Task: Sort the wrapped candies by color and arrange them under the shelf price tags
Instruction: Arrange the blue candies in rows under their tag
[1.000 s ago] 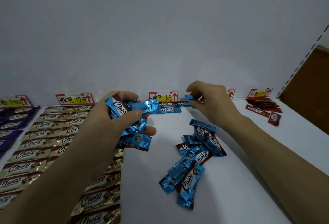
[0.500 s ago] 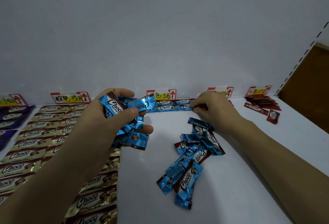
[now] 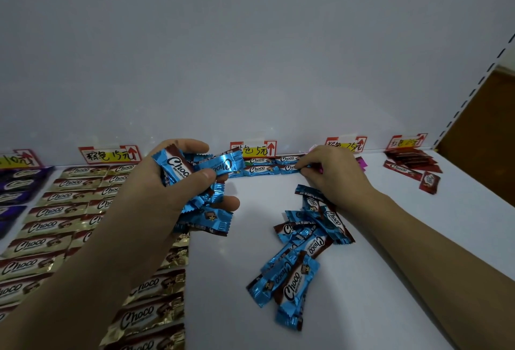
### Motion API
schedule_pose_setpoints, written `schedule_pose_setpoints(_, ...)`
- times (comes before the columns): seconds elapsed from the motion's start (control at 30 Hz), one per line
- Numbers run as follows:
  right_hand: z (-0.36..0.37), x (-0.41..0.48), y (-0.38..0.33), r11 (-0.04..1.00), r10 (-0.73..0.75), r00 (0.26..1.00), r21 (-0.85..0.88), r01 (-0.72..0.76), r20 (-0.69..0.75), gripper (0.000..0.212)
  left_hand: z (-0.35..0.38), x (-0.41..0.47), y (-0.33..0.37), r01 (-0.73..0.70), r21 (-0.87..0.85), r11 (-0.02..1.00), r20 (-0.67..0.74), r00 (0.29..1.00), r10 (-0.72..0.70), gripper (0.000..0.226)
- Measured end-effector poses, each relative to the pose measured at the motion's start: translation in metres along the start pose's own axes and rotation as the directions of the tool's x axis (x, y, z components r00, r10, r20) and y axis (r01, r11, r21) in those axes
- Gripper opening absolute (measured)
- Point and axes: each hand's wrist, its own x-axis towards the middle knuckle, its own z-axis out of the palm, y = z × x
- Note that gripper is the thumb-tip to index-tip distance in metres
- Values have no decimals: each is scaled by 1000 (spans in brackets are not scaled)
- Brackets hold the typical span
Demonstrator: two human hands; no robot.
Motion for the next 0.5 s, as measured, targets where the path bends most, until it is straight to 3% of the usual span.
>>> schedule_pose_setpoints(0.13,1,0,-1,1000,3,1000,-4,-3,17,19,-2,2,-4,153,-147,977,15,988,-152,42)
schedule_pose_setpoints(0.3,-15,1,9,996,85,994,45,-82,-72,22,0,2,-1,184,-178,967,-16,982,-189,70)
schedule_pose_setpoints(0.43,-29,-2,30,985,170,979,-46,-166,109,24,-2,3,0,187,-220,957,-38,979,-200,75)
schedule_pose_setpoints(0.5,-29,-3,32,975,213,969,-89,-203,123,26,-1,3,1,188,-226,956,-38,979,-202,75)
